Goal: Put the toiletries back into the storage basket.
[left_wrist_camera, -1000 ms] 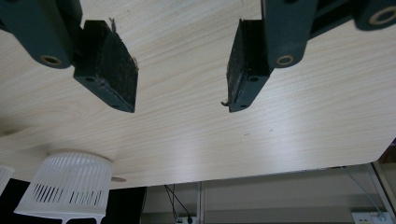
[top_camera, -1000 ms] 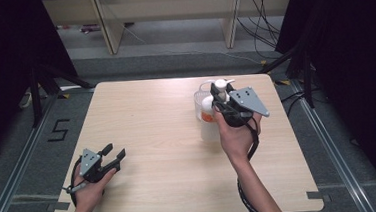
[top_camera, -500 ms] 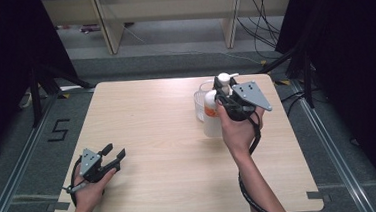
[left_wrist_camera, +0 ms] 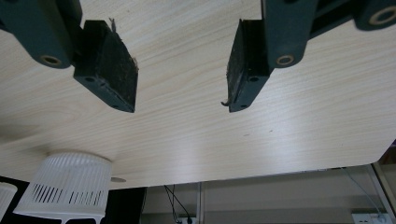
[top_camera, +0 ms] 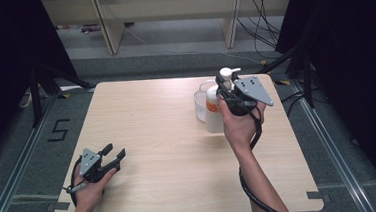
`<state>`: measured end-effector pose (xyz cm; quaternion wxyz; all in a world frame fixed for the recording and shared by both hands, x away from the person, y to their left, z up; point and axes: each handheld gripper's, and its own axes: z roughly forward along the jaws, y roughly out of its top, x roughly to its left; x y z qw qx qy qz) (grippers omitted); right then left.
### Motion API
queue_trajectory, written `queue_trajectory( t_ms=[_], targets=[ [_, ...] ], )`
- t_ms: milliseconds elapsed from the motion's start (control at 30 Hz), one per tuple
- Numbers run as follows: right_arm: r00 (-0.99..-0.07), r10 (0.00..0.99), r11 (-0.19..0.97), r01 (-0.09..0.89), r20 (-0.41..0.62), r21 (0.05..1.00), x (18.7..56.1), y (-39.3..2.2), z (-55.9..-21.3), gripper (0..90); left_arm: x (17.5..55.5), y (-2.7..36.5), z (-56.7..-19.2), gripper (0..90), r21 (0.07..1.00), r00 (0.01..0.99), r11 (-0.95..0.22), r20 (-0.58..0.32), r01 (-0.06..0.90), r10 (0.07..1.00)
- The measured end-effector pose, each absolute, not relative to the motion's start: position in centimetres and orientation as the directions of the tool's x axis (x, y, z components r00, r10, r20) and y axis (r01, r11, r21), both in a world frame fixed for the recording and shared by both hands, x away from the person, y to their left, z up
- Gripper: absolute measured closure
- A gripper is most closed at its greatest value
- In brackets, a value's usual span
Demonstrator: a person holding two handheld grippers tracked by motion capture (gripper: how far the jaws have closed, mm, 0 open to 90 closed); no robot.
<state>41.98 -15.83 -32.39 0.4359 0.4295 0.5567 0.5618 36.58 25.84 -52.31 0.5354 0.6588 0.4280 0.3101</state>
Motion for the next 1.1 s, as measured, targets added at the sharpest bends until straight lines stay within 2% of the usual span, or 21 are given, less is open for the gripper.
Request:
queue_trajectory(
  t_ms=[1100],
  targets=[
    [-0.247, 0.969, -0.005, -0.04, -0.005, 0.999, 43.8, -15.2, -30.6, 59.8, 36.6, 25.9, -52.3, 42.5, 0.972, 0.444, -0.058, -0.052, 0.229, 0.894]
  ],
)
